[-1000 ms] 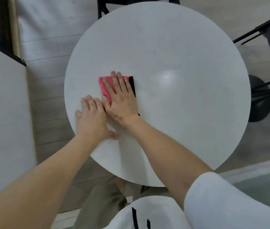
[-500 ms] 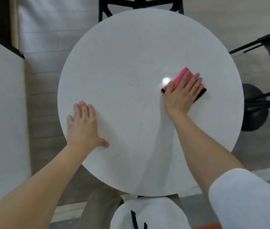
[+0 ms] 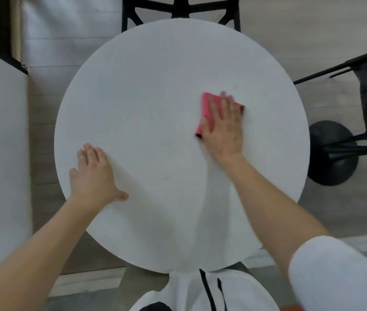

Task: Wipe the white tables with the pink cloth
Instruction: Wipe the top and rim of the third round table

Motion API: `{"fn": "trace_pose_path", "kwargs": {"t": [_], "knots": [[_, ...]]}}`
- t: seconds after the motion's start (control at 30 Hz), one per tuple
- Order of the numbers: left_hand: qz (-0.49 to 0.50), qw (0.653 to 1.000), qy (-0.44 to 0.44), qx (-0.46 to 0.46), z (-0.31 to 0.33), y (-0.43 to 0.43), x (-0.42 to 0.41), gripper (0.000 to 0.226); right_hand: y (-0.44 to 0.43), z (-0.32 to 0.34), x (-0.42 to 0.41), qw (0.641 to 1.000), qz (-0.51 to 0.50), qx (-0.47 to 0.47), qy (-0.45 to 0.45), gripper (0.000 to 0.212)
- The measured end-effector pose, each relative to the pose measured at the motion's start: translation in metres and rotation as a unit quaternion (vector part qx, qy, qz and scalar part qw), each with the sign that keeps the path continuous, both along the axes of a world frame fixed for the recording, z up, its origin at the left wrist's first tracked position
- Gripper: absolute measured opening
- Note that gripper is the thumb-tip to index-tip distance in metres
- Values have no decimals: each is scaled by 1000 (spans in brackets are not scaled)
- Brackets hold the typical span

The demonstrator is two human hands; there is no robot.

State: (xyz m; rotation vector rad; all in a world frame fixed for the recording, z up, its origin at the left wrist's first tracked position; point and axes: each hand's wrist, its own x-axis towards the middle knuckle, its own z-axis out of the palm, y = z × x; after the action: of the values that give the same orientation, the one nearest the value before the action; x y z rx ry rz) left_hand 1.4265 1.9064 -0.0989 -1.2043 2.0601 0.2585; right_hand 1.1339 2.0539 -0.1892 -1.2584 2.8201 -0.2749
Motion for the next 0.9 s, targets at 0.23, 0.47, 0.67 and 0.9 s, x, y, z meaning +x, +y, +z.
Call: {"fn": "trace_pose_path", "kwargs": {"t": [0.23, 0.47, 0.67, 0.9], "knots": [[54, 996, 60, -35, -2, -21, -67, 167, 40, 13, -47, 996, 30, 82, -10, 75], [143, 988, 63, -19, -19, -33, -96, 178, -138, 3, 53, 984, 176, 12, -37, 76], [128, 990, 62, -28, -19, -37, -94, 185, -134, 1, 20, 949, 311, -23, -38, 66], [107, 990, 73, -55, -10, -38, -84, 181, -16, 11, -99, 987, 151, 57, -13, 71]]}}
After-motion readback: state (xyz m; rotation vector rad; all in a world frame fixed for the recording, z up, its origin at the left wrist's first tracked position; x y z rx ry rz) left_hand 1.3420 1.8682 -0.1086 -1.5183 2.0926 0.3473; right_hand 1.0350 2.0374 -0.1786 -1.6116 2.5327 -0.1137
